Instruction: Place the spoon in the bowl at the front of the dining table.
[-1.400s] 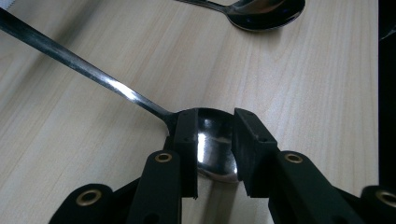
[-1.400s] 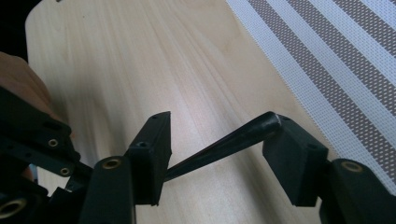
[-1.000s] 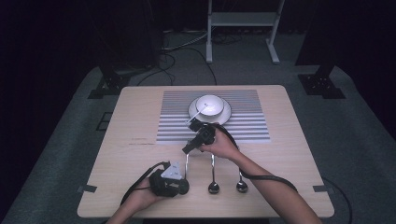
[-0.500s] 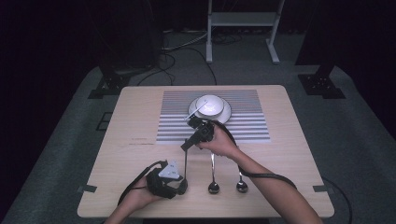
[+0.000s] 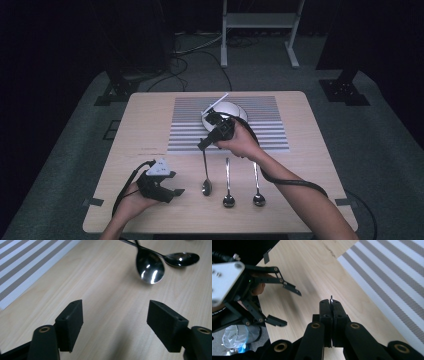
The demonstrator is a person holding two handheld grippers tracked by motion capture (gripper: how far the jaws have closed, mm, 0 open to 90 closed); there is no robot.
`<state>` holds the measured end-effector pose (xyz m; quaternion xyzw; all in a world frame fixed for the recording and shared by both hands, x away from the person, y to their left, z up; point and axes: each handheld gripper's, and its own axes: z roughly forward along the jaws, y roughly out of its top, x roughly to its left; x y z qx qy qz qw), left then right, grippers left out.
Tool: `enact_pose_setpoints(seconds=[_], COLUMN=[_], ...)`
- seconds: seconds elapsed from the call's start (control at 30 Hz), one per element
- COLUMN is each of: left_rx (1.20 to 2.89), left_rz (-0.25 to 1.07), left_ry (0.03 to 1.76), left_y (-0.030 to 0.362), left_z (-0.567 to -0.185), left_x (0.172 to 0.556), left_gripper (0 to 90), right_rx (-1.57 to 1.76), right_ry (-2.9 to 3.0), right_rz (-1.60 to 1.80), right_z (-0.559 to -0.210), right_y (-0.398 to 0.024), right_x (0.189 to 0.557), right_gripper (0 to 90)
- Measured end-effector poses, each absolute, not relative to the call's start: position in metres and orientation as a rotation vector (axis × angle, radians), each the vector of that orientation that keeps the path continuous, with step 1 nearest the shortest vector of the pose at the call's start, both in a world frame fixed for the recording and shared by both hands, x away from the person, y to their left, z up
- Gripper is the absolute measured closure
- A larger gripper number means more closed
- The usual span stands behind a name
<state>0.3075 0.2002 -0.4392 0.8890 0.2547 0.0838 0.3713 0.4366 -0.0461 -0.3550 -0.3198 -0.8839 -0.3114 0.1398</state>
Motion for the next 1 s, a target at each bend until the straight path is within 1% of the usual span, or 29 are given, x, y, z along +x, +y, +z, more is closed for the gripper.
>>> enact_pose_setpoints(seconds=[0.2, 0.27, 0.37, 0.5, 1.0], left_rx=[2.237, 2.237, 2.23, 2.22, 2.188], left_rz=[0.241, 0.245, 0.252, 0.256, 0.275], left_ry=[0.746, 0.763, 0.797, 0.822, 0.861], left_y=[0.216, 0.217, 0.222, 0.226, 0.236], left_z=[-0.439, -0.439, -0.439, -0.44, -0.441], left_x=[0.314, 0.314, 0.315, 0.316, 0.319], left_gripper=[17.5, 12.8, 9.4, 7.6, 7.5], right_rx=[-0.985, -0.998, -1.014, -1.027, -1.105], right_ry=[-2.518, -2.507, -2.504, -2.499, -2.457], right_rz=[-0.951, -0.966, -0.981, -0.994, -1.055], right_z=[-0.351, -0.351, -0.35, -0.348, -0.347], right_y=[-0.063, -0.067, -0.072, -0.075, -0.092], right_x=[0.445, 0.447, 0.449, 0.452, 0.466], right_gripper=[88.2, 88.3, 88.3, 88.3, 88.3])
